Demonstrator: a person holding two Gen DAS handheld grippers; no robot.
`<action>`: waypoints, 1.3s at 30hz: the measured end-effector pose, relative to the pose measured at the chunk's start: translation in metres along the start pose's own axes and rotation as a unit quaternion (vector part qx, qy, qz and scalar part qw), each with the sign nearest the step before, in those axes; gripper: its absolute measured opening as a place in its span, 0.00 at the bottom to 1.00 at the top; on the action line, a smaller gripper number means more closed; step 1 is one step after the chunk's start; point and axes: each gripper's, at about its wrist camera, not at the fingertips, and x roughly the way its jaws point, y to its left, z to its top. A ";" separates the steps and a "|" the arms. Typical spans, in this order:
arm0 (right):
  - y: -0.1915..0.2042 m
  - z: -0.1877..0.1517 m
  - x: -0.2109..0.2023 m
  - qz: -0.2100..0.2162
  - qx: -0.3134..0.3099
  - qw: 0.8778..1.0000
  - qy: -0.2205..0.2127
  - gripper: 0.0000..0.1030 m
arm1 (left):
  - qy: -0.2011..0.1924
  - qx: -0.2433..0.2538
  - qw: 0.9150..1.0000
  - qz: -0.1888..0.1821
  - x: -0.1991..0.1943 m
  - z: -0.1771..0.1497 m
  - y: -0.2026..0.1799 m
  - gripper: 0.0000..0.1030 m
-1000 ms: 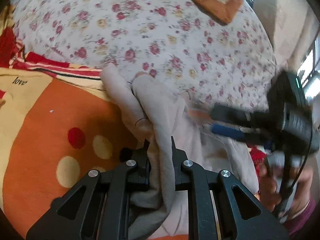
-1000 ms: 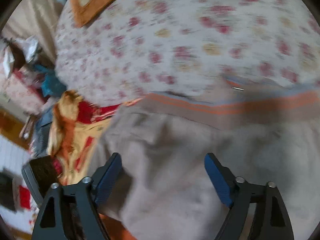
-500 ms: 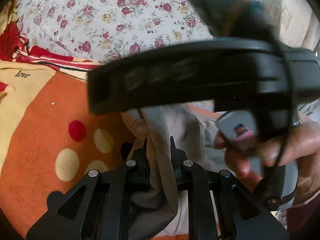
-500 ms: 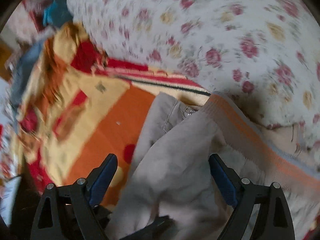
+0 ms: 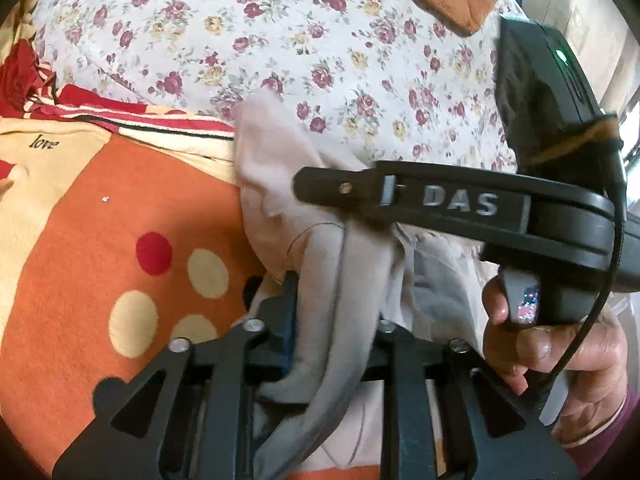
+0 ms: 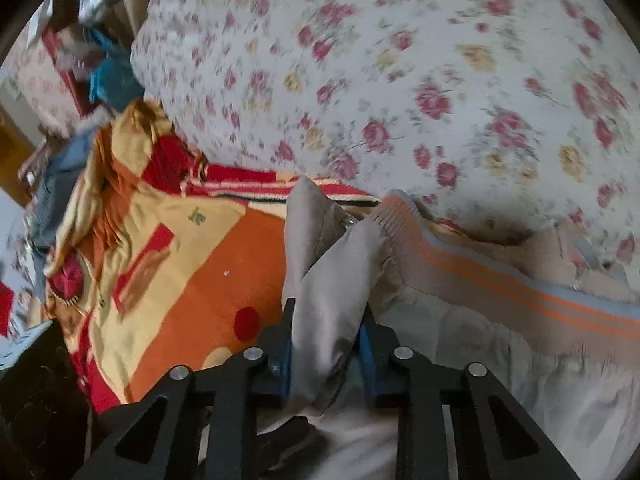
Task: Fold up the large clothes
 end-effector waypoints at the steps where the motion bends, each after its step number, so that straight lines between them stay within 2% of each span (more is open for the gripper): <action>1: -0.003 -0.002 -0.003 0.005 0.008 1.000 -0.005 0.23 | 0.004 -0.001 1.000 0.003 0.000 0.000 0.000 0.35; 3: -0.009 -0.006 -0.007 0.014 0.025 0.999 -0.014 0.21 | 0.016 -0.008 1.000 0.017 0.001 0.000 0.003 0.68; 6: -0.027 -0.013 -0.016 0.038 0.072 0.996 -0.037 0.19 | 0.025 -0.024 0.999 0.019 0.005 -0.003 0.011 0.76; 10: -0.040 -0.024 -0.016 0.070 0.113 0.990 -0.044 0.18 | 0.044 -0.029 0.999 0.013 0.023 -0.003 0.014 0.76; 12: -0.044 -0.029 -0.018 0.082 0.129 0.987 -0.049 0.18 | 0.042 -0.018 0.999 0.007 0.027 -0.004 0.011 0.61; 13: -0.048 -0.032 -0.020 0.091 0.138 0.985 -0.053 0.18 | 0.041 -0.004 0.999 0.006 0.028 -0.005 0.006 0.43; 14: -0.050 -0.034 -0.022 0.097 0.144 0.983 -0.057 0.18 | 0.040 0.008 0.999 0.010 0.027 -0.007 0.002 0.33; 15: -0.054 -0.036 -0.025 0.106 0.155 0.980 -0.062 0.20 | 0.034 0.019 0.999 0.013 0.026 -0.007 -0.002 0.25; 17: -0.066 -0.048 -0.038 0.128 0.183 0.972 -0.068 0.46 | 0.023 0.029 0.999 0.019 0.021 -0.007 -0.007 0.19; 19: -0.082 -0.067 -0.055 0.126 0.201 0.968 -0.080 0.49 | 0.017 0.029 0.999 0.025 0.021 -0.005 -0.008 0.17; 22: -0.102 -0.096 -0.076 0.098 0.195 0.973 -0.074 0.49 | 0.020 0.004 1.000 0.017 0.024 -0.003 -0.001 0.16; 25: -0.119 -0.121 -0.091 0.092 0.201 0.973 -0.065 0.49 | 0.025 -0.032 0.999 0.010 0.017 -0.005 0.009 0.18; 26: -0.122 -0.126 -0.094 0.090 0.202 0.973 -0.064 0.49 | 0.030 -0.050 0.998 0.008 0.015 -0.006 0.014 0.24; 27: -0.123 -0.129 -0.098 0.086 0.201 0.974 -0.064 0.50 | 0.038 -0.071 0.997 0.008 0.013 -0.005 0.019 0.39; 28: -0.122 -0.129 -0.099 0.082 0.198 0.975 -0.062 0.53 | 0.045 -0.093 0.995 0.006 0.012 -0.004 0.026 0.47; 29: -0.118 -0.126 -0.099 0.078 0.196 0.976 -0.057 0.58 | 0.046 -0.113 0.993 0.001 0.010 -0.004 0.032 0.56; 30: -0.115 -0.123 -0.097 0.077 0.193 0.977 -0.053 0.60 | 0.041 -0.135 0.990 -0.006 0.006 -0.005 0.040 0.59; 33: -0.092 -0.105 -0.088 0.083 0.175 0.980 -0.050 0.62 | 0.035 -0.180 0.983 -0.021 -0.002 -0.008 0.057 0.59; 35: -0.071 -0.087 -0.076 0.083 0.154 0.984 -0.042 0.65 | 0.035 -0.188 0.981 -0.026 -0.003 -0.007 0.062 0.59; 39: -0.029 -0.046 -0.045 0.089 0.123 0.988 -0.021 0.65 | 0.034 -0.179 0.983 -0.006 -0.003 -0.004 0.062 0.59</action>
